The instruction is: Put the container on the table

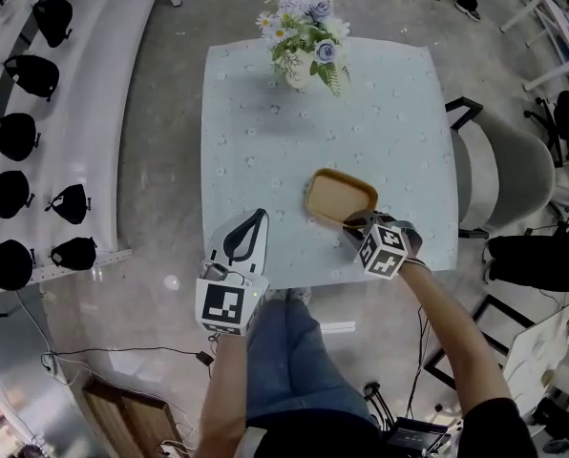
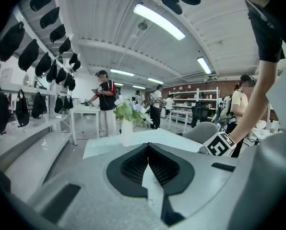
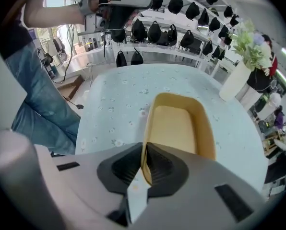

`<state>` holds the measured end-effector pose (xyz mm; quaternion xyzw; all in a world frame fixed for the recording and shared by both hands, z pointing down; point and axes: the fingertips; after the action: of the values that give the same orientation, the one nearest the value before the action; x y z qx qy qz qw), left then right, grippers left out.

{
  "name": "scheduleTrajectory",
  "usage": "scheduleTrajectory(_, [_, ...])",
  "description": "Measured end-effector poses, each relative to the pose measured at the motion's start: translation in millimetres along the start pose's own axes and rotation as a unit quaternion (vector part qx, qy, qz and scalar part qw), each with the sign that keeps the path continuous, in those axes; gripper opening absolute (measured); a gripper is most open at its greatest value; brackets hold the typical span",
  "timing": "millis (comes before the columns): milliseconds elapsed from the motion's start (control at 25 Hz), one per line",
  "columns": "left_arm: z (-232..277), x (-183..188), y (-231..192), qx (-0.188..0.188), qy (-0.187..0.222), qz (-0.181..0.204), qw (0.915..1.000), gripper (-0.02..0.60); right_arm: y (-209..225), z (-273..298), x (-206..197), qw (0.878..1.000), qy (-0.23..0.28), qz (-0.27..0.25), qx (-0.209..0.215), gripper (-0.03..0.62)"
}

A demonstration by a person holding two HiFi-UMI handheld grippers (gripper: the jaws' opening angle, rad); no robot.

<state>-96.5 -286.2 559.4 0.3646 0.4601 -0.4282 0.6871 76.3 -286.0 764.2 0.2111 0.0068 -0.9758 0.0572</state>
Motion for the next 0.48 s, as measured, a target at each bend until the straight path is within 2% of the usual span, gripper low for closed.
scheduleTrajectory(280, [-4,1,-1,0.000,0.002,-0.001,1.0000,0.002,-3,-1,0,1.000,-0.009,-0.014,-0.001,0.034])
scheduleTrajectory(480, [-7,4,-2,-0.002,0.004,0.001,1.0000,0.002,-12,-5,-2,0.998,-0.014,-0.053,-0.003,0.089])
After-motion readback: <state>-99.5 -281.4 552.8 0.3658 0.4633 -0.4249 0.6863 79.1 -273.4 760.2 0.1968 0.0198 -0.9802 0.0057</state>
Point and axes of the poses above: the fingertips, and each gripper's own axes: z forward along the fingers, y to its right, x out of its top, and after that the axes turned 10 degrees about z, right-handed
